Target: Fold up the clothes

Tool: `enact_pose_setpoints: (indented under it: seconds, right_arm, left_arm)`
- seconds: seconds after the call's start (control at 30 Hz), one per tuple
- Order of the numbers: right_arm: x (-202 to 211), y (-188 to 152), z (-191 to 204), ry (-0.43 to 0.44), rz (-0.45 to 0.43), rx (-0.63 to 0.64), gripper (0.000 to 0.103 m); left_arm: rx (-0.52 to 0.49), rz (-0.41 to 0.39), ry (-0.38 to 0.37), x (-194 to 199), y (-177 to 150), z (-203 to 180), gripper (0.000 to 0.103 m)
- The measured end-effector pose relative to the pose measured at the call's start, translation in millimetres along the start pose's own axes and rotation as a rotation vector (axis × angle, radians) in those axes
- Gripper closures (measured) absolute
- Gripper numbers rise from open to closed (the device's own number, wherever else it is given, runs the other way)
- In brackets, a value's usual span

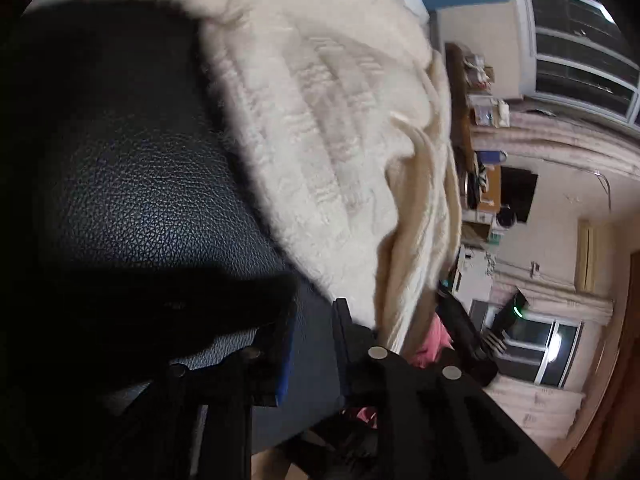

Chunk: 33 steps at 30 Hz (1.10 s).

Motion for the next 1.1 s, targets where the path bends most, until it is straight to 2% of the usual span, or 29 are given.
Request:
enact_pose_setpoints:
  seconds: [0.07,0.17,0.23,0.37,0.43,0.5,0.57,0.6,0.63,0.7,0.83,0.87,0.93,1.0,1.03,1.1]
  right_arm:
    - [20,3,-3,0.023,-0.038,-0.036,0.0]
    - [57,-6,13,0.113,-0.093,0.018,0.0]
    - [80,-23,34,0.237,-0.117,0.083,0.0]
    - [92,-55,77,0.307,-0.11,0.248,0.0]
    - [82,-64,89,0.263,-0.11,0.307,0.0]
    - [68,-72,96,0.194,-0.104,0.345,0.003]
    - [52,-75,89,0.149,-0.076,0.338,0.023]
    - [41,-72,85,0.088,-0.068,0.341,0.04]
    - [39,-70,82,0.062,-0.074,0.337,0.049]
    - [39,-67,76,0.037,-0.085,0.323,0.059]
    - [46,-65,73,0.005,-0.093,0.341,0.06]
    - [47,-62,74,-0.019,-0.103,0.354,0.06]
    - [50,-56,72,-0.127,-0.121,0.417,0.06]
    - [42,-48,63,-0.212,-0.108,0.44,0.06]
    - [35,-48,59,-0.215,-0.086,0.432,0.06]
    - [23,-49,55,-0.197,-0.049,0.412,0.058]
  left_arm:
    - [0.006,-0.003,-0.013,-5,-2,-3,0.087]
    - [0.041,-0.004,-0.033,-16,-5,-8,0.085]
    - [0.048,-0.02,-0.032,-23,-1,-13,0.084]
    - [0.066,-0.04,-0.019,-32,3,-15,0.084]
    - [0.06,-0.032,-0.003,-35,3,-16,0.084]
    - [-0.027,-0.028,0.067,-35,3,-21,0.098]
    - [-0.099,-0.047,0.122,-40,8,-31,0.099]
    - [-0.109,-0.05,0.123,-40,9,-32,0.099]
    - [-0.117,-0.053,0.123,-41,9,-31,0.099]
    - [-0.149,-0.05,0.134,-37,8,-29,0.099]
    - [-0.286,-0.034,0.144,-32,2,-45,0.099]
    - [-0.318,-0.013,0.122,-29,-2,-47,0.099]
    - [-0.405,0.008,0.117,-18,-10,-46,0.099]
    - [-0.422,0.027,0.11,-10,-11,-39,0.099]
    - [-0.428,0.037,0.106,-6,-12,-35,0.099]
    - [-0.371,0.075,0.053,0,-16,-24,0.098]
Point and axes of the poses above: each gripper's, at about its wrist camera, not at the fingertips, and x roughly against the way its jaws point, z to its left, y to its top, the point moved 7 cm from there along -x, roughly the way its jaws point, and after that the axes turned 1 degree about y, right-handed, at the moved point
